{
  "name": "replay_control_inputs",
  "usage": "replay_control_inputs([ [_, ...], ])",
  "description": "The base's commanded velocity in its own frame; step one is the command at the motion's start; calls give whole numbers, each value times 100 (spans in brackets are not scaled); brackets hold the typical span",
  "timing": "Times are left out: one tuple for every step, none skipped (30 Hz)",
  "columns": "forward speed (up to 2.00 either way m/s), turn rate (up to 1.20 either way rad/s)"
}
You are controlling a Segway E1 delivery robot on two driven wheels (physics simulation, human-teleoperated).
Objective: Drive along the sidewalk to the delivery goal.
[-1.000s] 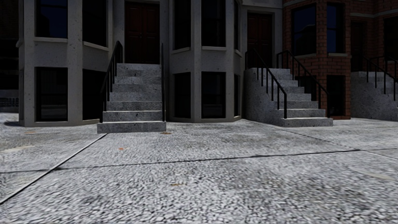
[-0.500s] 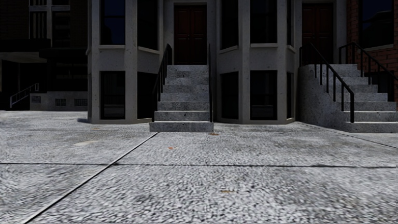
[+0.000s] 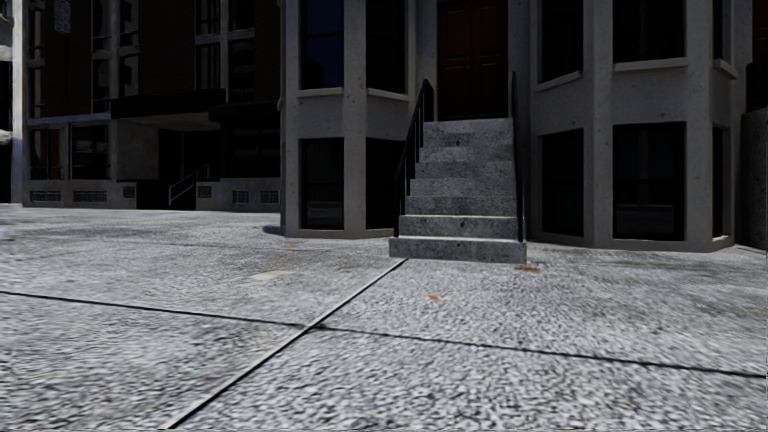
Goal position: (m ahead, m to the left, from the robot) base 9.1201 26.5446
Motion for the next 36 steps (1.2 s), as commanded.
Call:
replay_control_inputs([
  [84, 62],
  [85, 62],
  [86, 62],
  [87, 62],
  [88, 62],
  [88, 62],
  [89, 62],
  [90, 62],
  [91, 63],
  [91, 63],
  [91, 63],
  [92, 63],
  [92, 63],
  [93, 63],
  [93, 63],
  [94, 63],
  [94, 63],
  [95, 63],
  [95, 63],
  [95, 63],
  [95, 63],
  [95, 63],
  [95, 63],
  [95, 63],
  [95, 63],
  [95, 63],
  [95, 63],
  [95, 63],
  [95, 63],
  [95, 63],
  [95, 63],
  [95, 63],
  [95, 63],
  [95, 63],
  [95, 63],
  [95, 63],
])
